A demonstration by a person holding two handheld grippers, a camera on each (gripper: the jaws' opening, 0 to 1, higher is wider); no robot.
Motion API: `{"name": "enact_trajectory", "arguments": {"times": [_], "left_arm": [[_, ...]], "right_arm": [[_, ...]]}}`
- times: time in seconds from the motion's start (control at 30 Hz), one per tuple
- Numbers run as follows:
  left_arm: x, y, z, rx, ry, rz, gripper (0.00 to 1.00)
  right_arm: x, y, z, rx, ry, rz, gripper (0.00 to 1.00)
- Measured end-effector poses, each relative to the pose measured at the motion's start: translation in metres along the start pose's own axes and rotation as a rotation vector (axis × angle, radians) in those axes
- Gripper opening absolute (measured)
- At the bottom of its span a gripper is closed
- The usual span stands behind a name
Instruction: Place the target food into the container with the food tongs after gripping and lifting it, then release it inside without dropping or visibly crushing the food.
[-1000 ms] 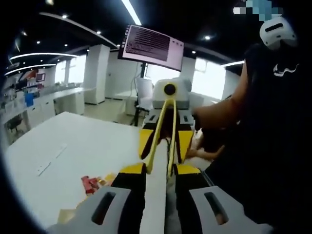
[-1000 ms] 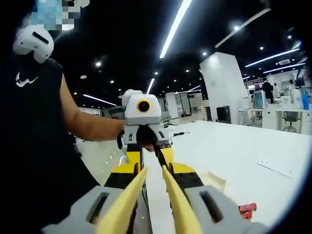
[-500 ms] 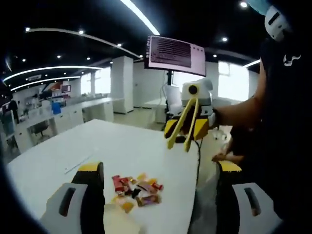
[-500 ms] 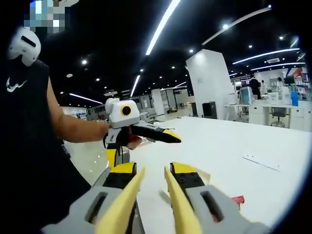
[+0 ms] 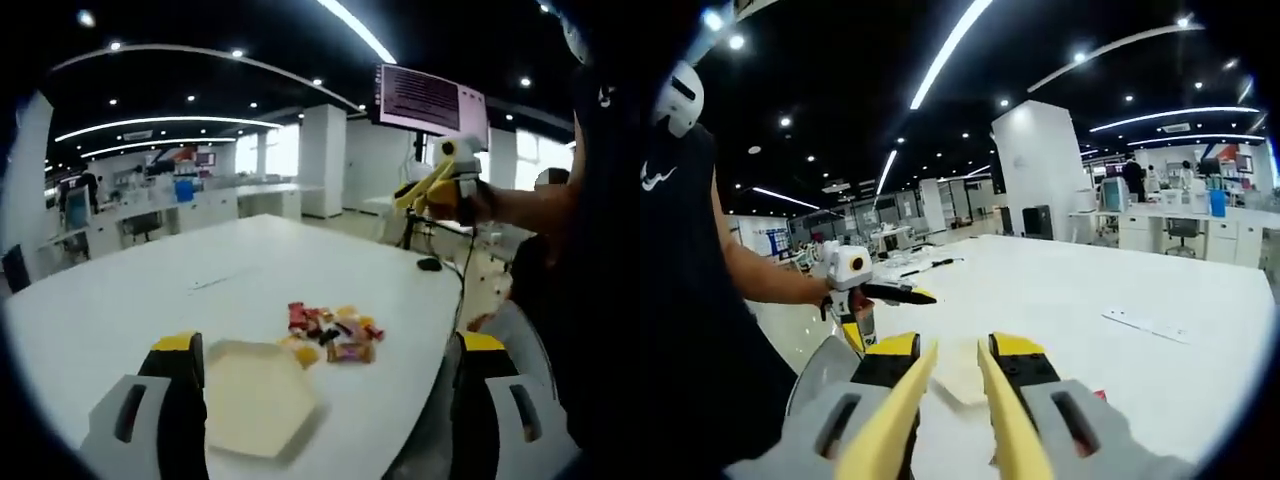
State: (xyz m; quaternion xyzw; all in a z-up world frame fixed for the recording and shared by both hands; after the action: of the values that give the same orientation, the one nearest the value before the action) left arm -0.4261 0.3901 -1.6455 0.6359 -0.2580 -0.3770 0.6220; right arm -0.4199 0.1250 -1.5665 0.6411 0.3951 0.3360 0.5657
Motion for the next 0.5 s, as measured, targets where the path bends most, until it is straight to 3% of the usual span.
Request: {"name": "enact_trajectory", "arguments": {"times": [0.13,0.27,0.5], "left_arm": [[-0.014,-0.021,-0.001,0.001,0.044,-0.016,1.00],[-0.023,-0.044,0.001,0.023,0.062,-0.072,1.00],[-0.031,-0.063,0.003,0.041,0.068,-0.097,1.00]], "right_arm": [[-0.002,-0.007,0.004,-0.014,-0.015,-0.023,0.27],[-0.004,-0.015,0.010,-0.039,-0.041,-0.055,0.27],[-0.005,-0.029,0.019,-0.061,-0.095,-0.095,0.27]]}}
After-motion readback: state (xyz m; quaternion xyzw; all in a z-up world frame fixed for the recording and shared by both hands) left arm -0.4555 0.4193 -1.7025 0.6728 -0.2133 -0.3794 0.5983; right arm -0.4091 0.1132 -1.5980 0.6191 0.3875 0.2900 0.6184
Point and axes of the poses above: the point that each gripper's makers call its tool centre point, and the gripper's own axes: x roughly forward along the fingers, z roughly to its right, y roughly out of its top, the point moved 5 cm from there along -x, roughly backward along the fingers, and after that the axes turned 8 degrees about z, right-handed, at the moved point
